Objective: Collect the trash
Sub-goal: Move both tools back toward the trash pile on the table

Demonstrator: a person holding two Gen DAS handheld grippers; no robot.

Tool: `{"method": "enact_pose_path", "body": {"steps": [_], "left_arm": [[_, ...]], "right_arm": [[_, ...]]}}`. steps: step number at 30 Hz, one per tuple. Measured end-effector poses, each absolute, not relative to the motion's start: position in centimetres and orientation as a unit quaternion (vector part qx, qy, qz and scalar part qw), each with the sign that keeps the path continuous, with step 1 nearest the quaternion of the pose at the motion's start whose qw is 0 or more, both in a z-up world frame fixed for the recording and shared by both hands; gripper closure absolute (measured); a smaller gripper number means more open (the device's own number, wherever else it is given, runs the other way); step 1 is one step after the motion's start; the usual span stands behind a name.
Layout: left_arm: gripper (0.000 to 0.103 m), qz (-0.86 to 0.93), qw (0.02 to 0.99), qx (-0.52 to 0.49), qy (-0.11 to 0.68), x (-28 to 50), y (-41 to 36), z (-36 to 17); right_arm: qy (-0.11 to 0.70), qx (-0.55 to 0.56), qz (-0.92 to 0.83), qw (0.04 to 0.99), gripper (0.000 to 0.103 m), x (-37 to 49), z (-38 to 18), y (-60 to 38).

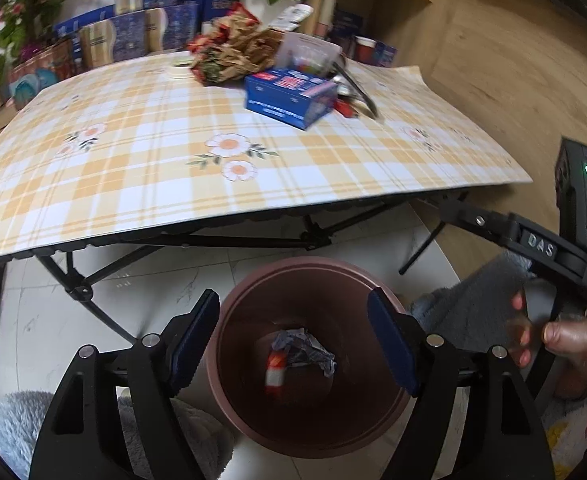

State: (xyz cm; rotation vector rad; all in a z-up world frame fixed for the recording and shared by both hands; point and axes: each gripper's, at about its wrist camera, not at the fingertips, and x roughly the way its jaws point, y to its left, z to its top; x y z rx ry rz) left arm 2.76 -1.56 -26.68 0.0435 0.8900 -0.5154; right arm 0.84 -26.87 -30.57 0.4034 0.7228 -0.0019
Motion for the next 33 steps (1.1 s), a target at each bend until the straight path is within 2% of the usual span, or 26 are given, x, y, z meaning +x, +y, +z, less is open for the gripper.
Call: {"method": "enact_pose_path", "body": {"steps": [4,8,11,23,33], "left_arm": [[0.028,-0.216,0.88,-0.005,0.423,3.4,-0.1,-26.2],[0.009,-0.18,0.898,-0.041,0.399,4.3,1.7,-24.7],[0.006,-0.161,0.907,-0.052,0.385,5.3,2.7,-23.7],[0.006,-0.15,0.928,-0.017,0.339,9.0,3.7,-19.3],[0.006,-0.163,0.929,-0.016,0.332,13.0,3.8,-16.6]], "right_arm": [[0.357,0.196,-0.005,0.913,0.006,1.2,-30.4,-26.8],[0.357,0.191,0.018,0.914,0.006,2.0,-29.0,-26.7],[0.349,0.169,0.024,0.922,0.006,2.4,-27.3,-26.6],[0.329,0.158,-0.021,0.931,0.006,4.7,-22.6,-29.7],[0.335,0.122,-0.043,0.933,0.006,7.5,-21.1,-31.0]]}}
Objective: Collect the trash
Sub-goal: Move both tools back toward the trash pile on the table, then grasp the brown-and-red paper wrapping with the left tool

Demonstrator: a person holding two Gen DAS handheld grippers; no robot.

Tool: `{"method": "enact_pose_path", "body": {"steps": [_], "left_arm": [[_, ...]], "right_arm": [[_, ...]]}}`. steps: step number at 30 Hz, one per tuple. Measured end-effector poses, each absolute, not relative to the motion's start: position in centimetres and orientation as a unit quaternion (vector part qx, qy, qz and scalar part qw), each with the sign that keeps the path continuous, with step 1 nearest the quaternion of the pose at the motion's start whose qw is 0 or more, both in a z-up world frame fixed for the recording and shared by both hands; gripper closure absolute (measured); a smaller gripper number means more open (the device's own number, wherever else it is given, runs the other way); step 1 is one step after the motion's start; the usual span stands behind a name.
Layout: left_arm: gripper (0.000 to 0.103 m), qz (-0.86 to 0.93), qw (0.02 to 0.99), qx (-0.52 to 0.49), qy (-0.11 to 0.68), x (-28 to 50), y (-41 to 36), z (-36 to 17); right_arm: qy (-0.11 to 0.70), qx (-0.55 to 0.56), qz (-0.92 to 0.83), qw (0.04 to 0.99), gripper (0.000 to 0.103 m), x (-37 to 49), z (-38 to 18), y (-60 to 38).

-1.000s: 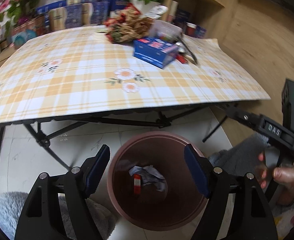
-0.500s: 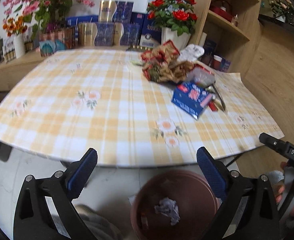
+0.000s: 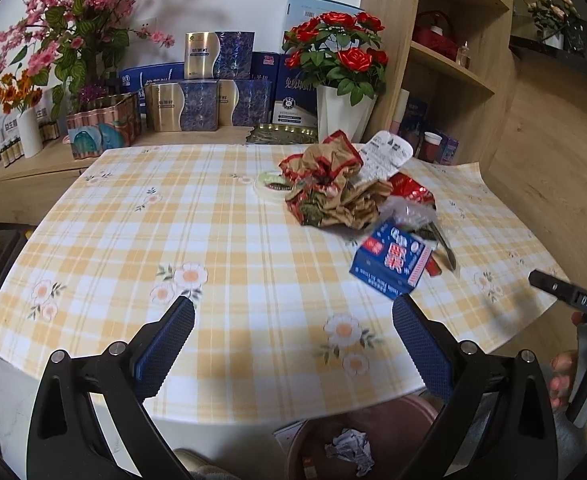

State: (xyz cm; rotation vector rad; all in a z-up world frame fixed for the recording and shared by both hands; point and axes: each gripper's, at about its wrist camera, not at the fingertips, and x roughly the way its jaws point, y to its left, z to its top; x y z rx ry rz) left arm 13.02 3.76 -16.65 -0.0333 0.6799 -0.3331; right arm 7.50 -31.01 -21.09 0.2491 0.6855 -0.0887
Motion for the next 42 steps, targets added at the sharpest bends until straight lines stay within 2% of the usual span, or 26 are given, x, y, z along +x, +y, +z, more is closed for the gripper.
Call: {"method": "enact_pose_path", "body": {"steps": [6,22,24,27,35,40,42], "left_arm": [[0.006,-0.162,0.925,-0.025,0.344,16.0,3.1,-16.5],[0.007,-0.204,0.888,-0.09,0.402,28.4,-2.6,-18.3],[0.014,-0.214,0.879,-0.11,0.413,30.2,-3.1,-18.9],[0.018,-0.209,0.864,-0.147,0.434,32.5,-3.1,-19.8],[0.017,-0.197,0.852,-0.137,0.466,35.9,-3.9,-21.9],[0.015,-0.214,0.829,-0.198,0.478,37.0,-3.1,-23.7],[0.027,-0.23,0.825,-0.208,0.471,36.8,-3.0,-23.7]], "right_arm": [[0.352,0.077,-0.041,0.932,0.006,9.6,-20.7,-31.0],[0.358,0.13,-0.018,0.924,0.006,14.7,-20.9,-33.9],[0.359,0.131,-0.014,0.924,0.006,15.0,-21.0,-34.0],[0.36,0.133,-0.011,0.923,0.006,15.4,-21.2,-34.3],[0.364,0.13,-0.006,0.922,0.006,16.0,-21.5,-34.8],[0.366,0.133,0.002,0.921,0.006,16.6,-21.5,-34.9],[0.366,0.13,0.01,0.921,0.006,17.1,-21.1,-34.6]]}}
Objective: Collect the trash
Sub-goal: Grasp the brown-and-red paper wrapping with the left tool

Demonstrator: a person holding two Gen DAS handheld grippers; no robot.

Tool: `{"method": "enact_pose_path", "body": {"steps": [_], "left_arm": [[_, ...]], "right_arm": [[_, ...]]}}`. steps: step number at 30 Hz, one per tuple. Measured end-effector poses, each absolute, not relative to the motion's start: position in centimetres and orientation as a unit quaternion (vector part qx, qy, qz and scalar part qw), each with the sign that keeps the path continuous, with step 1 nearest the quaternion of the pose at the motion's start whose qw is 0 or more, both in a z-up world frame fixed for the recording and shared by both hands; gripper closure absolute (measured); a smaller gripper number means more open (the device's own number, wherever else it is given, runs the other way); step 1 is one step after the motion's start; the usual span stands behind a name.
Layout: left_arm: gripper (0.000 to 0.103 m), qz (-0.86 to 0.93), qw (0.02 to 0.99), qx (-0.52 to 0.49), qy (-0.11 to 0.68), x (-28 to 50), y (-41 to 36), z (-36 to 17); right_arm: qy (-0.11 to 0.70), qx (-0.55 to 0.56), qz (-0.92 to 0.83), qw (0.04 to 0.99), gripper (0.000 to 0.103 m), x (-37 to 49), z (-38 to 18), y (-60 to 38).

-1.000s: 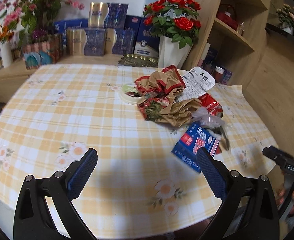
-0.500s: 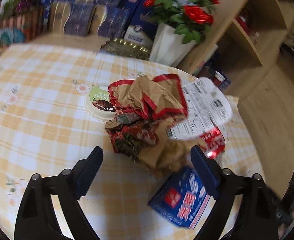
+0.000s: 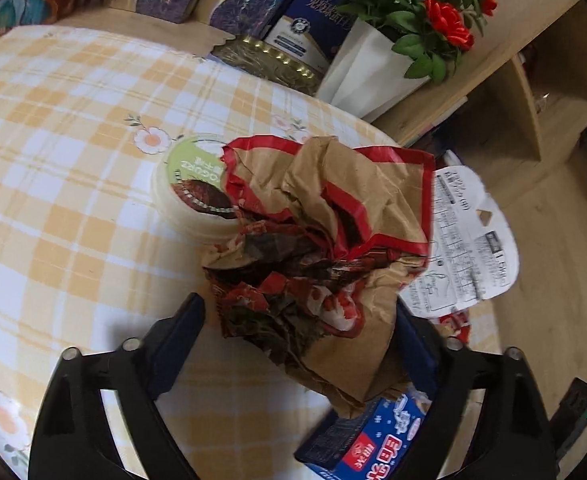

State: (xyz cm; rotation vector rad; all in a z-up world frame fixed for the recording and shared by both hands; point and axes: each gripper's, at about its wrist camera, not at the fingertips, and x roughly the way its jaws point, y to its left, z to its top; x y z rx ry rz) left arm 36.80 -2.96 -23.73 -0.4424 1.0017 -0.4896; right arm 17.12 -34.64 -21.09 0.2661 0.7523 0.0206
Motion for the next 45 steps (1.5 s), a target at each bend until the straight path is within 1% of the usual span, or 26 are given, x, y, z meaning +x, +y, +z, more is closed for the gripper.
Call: {"method": "enact_pose_path", "body": {"steps": [4,5,6,8,10,11,13,15,17,18,19,21,22,23,25,26,27,30,33,34,35,36,40,45], "left_arm": [[0.035,-0.245,0.828,-0.209,0.459,36.2,-2.2,-23.0],[0.047,-0.244,0.83,-0.21,0.455,36.0,-1.9,-22.7],[0.052,-0.238,0.835,-0.204,0.452,35.7,-1.5,-22.2],[0.085,-0.227,0.846,-0.192,0.442,35.3,-0.6,-21.0],[0.093,-0.219,0.856,-0.182,0.432,34.9,0.1,-20.1],[0.095,-0.216,0.86,-0.175,0.428,34.7,0.5,-19.6],[0.097,-0.219,0.861,-0.172,0.426,34.5,1.1,-19.2],[0.097,-0.214,0.862,-0.163,0.429,34.3,1.5,-19.3],[0.097,-0.213,0.863,-0.159,0.43,34.0,2.0,-19.5],[0.097,-0.211,0.864,-0.158,0.43,33.9,2.2,-19.6],[0.097,-0.21,0.863,-0.159,0.43,33.9,2.4,-19.8],[0.097,-0.215,0.862,-0.162,0.43,33.7,2.6,-20.2],[0.096,-0.219,0.861,-0.161,0.43,33.8,2.6,-20.4],[0.095,-0.221,0.859,-0.159,0.433,33.8,2.5,-20.6],[0.088,-0.224,0.855,-0.153,0.441,34.0,2.1,-21.1],[0.078,-0.224,0.855,-0.151,0.443,34.1,1.9,-21.2],[0.075,-0.225,0.854,-0.151,0.445,34.2,1.8,-21.5],[0.075,-0.222,0.848,-0.155,0.455,34.9,1.4,-22.4],[0.073,-0.224,0.839,-0.178,0.464,35.5,1.5,-23.4],[0.073,-0.224,0.837,-0.181,0.464,35.6,1.4,-23.6],[0.075,-0.225,0.838,-0.179,0.463,35.6,1.2,-23.8],[0.089,-0.224,0.843,-0.17,0.458,35.5,1.0,-23.7],[0.091,-0.22,0.86,-0.152,0.435,34.5,1.0,-22.4],[0.092,-0.225,0.881,-0.115,0.4,32.8,2.4,-19.0]], "right_arm": [[0.356,0.113,0.039,0.927,0.006,18.3,-19.2,-33.6],[0.352,0.105,0.048,0.929,0.006,18.8,-18.5,-33.1],[0.349,0.099,0.054,0.93,0.006,19.1,-17.9,-32.7],[0.342,0.086,0.08,0.932,0.008,20.6,-16.3,-31.6],[0.345,0.088,0.107,0.928,0.013,22.4,-15.2,-30.6],[0.349,0.091,0.113,0.926,0.017,23.6,-14.9,-30.2],[0.362,0.1,0.118,0.919,0.019,26.1,-14.6,-29.8],[0.375,0.104,0.104,0.915,0.024,28.5,-14.9,-29.7],[0.393,0.124,0.097,0.906,0.027,30.7,-15.7,-29.9],[0.405,0.139,0.093,0.899,0.031,31.8,-16.3,-30.1],[0.411,0.147,0.09,0.895,0.033,32.5,-16.7,-30.1],[0.425,0.161,0.084,0.887,0.042,34.1,-17.8,-30.1],[0.43,0.163,0.083,0.884,0.044,34.6,-18.2,-29.8],[0.433,0.162,0.084,0.883,0.049,35.0,-18.4,-29.6],[0.442,0.165,0.085,0.878,0.062,35.8,-19.0,-29.3],[0.447,0.169,0.087,0.874,0.078,36.1,-19.2,-29.2],[0.45,0.173,0.088,0.872,0.082,36.2,-19.4,-29.2],[0.437,0.188,0.103,0.874,0.092,35.9,-19.1,-29.1],[0.425,0.19,0.118,0.877,0.094,35.3,-18.3,-28.7],[0.422,0.19,0.121,0.878,0.094,35.2,-18.0,-28.6],[0.419,0.189,0.122,0.88,0.095,35.1,-17.8,-28.5],[0.417,0.19,0.122,0.88,0.095,35.0,-17.7,-28.5],[0.397,0.198,0.125,0.888,0.096,34.4,-16.3,-28.3],[0.356,0.192,0.129,0.905,0.097,32.9,-13.6,-27.8]]}}
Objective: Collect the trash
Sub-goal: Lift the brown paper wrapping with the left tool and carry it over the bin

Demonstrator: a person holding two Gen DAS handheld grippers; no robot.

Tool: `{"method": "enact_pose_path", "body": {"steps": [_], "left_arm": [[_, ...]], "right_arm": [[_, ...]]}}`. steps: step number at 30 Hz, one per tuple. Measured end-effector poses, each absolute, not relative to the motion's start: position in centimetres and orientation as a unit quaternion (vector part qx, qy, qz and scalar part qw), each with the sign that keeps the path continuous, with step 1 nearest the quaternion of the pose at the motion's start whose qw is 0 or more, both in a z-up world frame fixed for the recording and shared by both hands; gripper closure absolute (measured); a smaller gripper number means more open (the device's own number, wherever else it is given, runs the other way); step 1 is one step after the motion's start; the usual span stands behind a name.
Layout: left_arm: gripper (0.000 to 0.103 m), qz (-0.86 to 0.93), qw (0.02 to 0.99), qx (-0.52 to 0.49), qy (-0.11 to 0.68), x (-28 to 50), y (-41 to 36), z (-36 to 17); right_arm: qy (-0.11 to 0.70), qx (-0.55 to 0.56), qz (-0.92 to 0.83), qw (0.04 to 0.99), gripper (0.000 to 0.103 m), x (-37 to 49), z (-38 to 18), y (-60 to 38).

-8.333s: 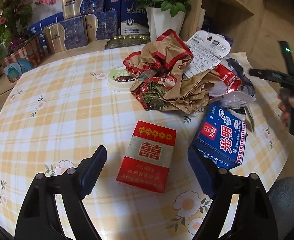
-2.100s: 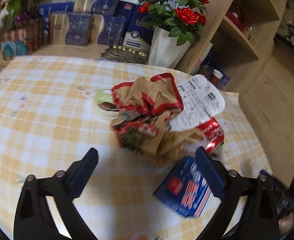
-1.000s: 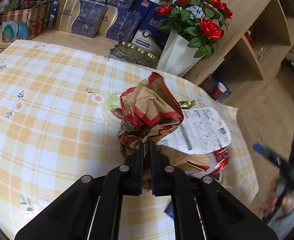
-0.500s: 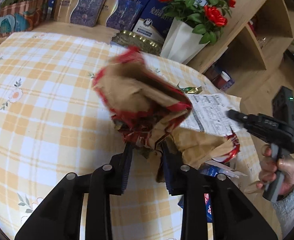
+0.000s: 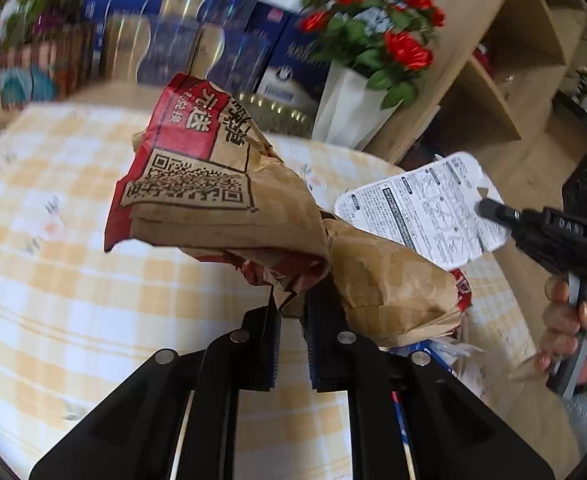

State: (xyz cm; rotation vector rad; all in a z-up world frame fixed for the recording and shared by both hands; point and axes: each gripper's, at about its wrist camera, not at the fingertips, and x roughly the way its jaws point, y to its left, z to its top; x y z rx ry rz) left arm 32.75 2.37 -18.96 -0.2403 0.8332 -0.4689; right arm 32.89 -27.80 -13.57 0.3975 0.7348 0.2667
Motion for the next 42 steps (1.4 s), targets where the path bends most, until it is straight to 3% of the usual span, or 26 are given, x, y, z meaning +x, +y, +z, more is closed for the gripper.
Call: {"method": "enact_pose_path", "body": {"steps": [11,21,22,23,42], "left_arm": [[0.092,-0.224,0.905,-0.074,0.354,26.2,6.8,-11.8],[0.093,-0.242,0.907,-0.059,0.339,17.9,7.3,-9.0],[0.094,-0.245,0.907,-0.056,0.338,17.1,7.2,-8.8],[0.103,-0.251,0.906,-0.054,0.337,16.1,7.1,-8.7],[0.102,-0.31,0.884,-0.049,0.346,6.0,4.4,-11.6]], "right_arm": [[0.306,0.184,0.141,0.923,0.097,27.4,-8.4,-27.0],[0.299,0.157,0.149,0.929,0.097,18.5,-5.8,-26.6],[0.3,0.155,0.149,0.93,0.097,17.4,-5.7,-26.6],[0.3,0.151,0.148,0.93,0.097,16.3,-5.7,-26.5],[0.337,0.129,0.159,0.919,0.097,3.0,-10.6,-26.2]]}}
